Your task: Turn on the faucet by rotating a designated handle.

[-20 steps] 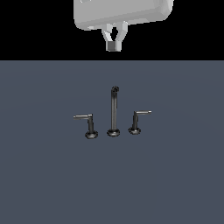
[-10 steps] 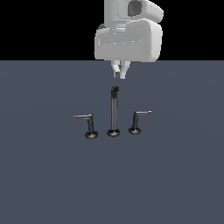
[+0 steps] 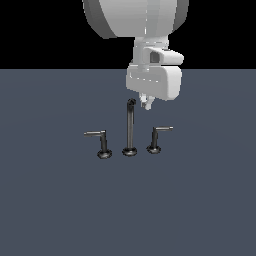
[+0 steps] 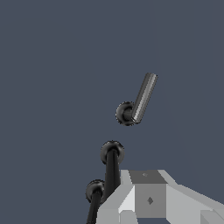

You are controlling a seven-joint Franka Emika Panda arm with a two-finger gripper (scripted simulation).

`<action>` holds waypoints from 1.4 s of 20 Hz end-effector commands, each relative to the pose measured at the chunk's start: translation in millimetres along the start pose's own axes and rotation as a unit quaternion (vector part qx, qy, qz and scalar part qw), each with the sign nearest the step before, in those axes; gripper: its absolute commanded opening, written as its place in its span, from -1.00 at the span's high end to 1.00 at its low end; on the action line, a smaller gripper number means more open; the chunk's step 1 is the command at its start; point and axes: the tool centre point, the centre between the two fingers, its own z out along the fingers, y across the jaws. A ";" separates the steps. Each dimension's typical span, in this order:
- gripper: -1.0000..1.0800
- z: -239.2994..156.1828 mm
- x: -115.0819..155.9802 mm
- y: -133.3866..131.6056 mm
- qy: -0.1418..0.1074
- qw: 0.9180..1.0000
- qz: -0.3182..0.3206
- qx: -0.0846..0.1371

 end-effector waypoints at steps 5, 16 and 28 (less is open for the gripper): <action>1.00 41.0 40.5 -11.0 0.006 0.997 0.075 0.000; 1.00 80.6 84.0 -15.8 0.010 0.988 0.152 0.001; 1.00 84.8 90.8 -7.8 0.010 0.987 0.161 0.001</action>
